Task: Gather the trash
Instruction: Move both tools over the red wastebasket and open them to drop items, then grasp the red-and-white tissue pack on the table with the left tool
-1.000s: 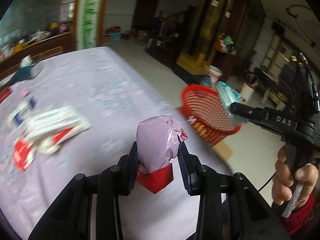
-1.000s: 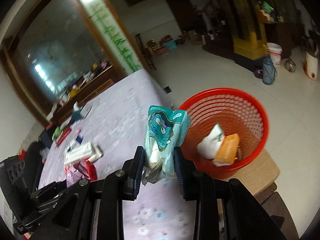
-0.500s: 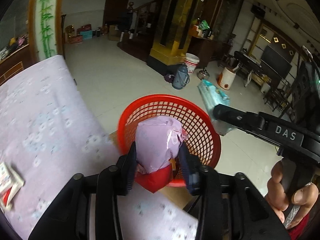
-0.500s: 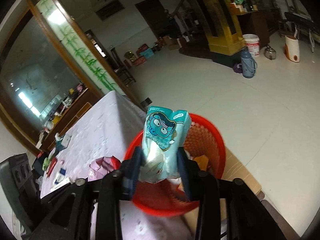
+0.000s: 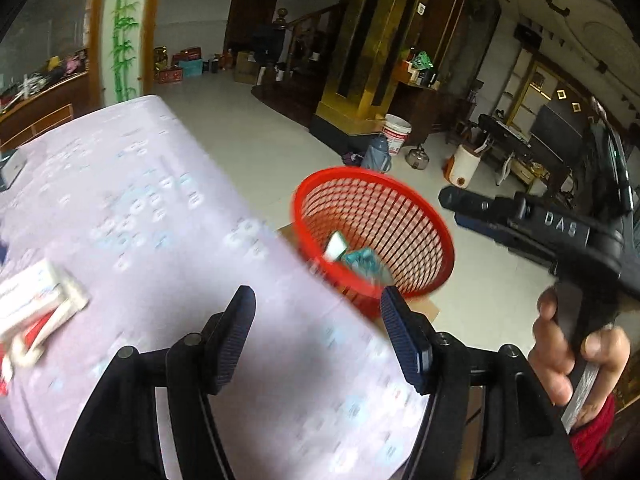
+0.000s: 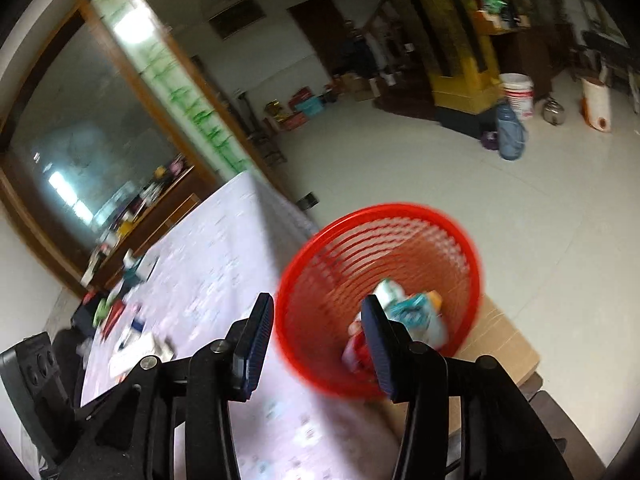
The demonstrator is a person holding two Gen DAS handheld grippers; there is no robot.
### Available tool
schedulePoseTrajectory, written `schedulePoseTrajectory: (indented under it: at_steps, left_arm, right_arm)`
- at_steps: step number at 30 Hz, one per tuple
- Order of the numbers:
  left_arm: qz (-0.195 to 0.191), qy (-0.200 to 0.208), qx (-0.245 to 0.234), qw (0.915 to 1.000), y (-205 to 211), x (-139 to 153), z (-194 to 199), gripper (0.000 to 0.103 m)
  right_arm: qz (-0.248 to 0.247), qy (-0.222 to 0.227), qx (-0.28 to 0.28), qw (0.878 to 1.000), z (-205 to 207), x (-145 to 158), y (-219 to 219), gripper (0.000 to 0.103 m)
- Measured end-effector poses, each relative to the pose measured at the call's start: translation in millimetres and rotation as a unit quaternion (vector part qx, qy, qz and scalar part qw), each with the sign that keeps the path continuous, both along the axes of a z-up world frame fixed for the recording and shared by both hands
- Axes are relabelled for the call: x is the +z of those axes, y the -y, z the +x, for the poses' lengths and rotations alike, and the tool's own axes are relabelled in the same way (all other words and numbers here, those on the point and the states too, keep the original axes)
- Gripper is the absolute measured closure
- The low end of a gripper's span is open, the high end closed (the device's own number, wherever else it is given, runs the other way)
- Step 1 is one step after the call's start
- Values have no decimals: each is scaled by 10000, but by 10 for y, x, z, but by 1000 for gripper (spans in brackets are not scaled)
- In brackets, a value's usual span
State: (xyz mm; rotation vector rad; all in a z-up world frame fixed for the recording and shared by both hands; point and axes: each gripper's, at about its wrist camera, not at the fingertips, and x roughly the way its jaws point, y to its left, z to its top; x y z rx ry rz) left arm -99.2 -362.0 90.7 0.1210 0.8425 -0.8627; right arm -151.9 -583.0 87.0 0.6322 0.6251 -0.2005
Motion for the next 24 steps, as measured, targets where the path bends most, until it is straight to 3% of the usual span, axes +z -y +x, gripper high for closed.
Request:
schedulePoseTrajectory:
  at_steps: [13,18,24]
  left_arm:
    - [-91,151,1146,9933,-1672,57,51,38]
    - [-169,42,1942,9808,-2585,65,428,34]
    - [16,-216,2532,9672,-3038,-135,1060,34]
  right_arm:
    - [-40,-341,1467,9886,411,-103,-1283,53]
    - [-176,-387,1768,9833,470,-92,-1603,53]
    - [-199,-431,1991,9788,539,-112,-1819,53]
